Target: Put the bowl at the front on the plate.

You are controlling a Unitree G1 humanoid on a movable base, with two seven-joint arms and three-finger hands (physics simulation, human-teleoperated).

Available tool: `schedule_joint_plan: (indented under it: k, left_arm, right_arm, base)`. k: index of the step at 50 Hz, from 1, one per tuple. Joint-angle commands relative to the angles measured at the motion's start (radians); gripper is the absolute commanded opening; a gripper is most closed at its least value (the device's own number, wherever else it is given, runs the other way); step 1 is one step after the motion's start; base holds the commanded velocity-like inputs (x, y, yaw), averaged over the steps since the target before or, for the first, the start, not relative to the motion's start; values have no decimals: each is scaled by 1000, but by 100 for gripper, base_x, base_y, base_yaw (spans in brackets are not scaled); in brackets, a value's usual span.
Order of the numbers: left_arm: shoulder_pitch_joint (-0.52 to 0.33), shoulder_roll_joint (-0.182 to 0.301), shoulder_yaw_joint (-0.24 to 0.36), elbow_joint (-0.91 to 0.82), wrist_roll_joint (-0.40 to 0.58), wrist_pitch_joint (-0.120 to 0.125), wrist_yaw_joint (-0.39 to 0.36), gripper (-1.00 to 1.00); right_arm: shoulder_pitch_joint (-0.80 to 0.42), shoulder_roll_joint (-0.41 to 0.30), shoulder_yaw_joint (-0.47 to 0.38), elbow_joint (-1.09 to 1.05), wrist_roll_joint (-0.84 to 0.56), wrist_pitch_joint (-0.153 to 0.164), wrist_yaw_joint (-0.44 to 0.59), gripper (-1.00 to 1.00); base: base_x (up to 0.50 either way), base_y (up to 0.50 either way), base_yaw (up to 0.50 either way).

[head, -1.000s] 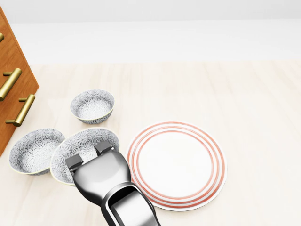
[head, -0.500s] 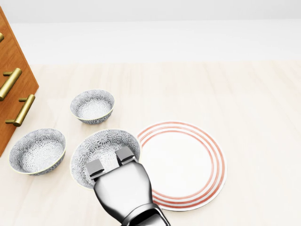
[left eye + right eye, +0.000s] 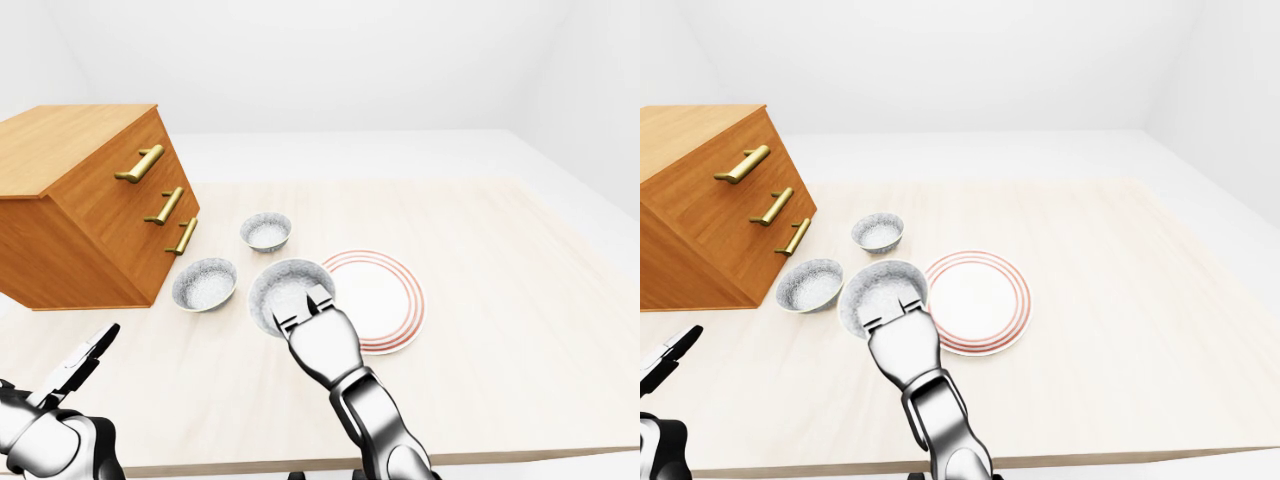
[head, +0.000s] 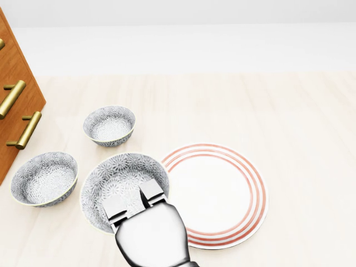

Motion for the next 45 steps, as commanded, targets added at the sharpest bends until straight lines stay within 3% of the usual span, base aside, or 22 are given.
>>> schedule_joint_plan:
  k: [1,19,27,32,45]
  left_arm:
    - [0,0,1,-3,-1,0,0,100]
    - [12,-7,14,-46,-8,0,0,100]
    - [19,-20,42,-110,-2,0,0,100]
    - [16,-24,45,-107,5,0,0,100]
    - [12,-19,45,-101,1,0,0,100]
  right_arm:
    - [2,-3,6,-6,-75,0,-27,-100]
    - [13,-14,-9,-4,-53,0,-48,-100]
    - [39,-44,-83,-136,-73,0,6,-100]
    - [49,-52,-128,-101,-45,0,-51,-100]
    - [3,-44,-225,-30,31,0,-86,-100]
  base:
    - [0,0,0]
    - [0,0,0]
    - [0,0,0]
    - [0,0,0]
    - [0,0,0]
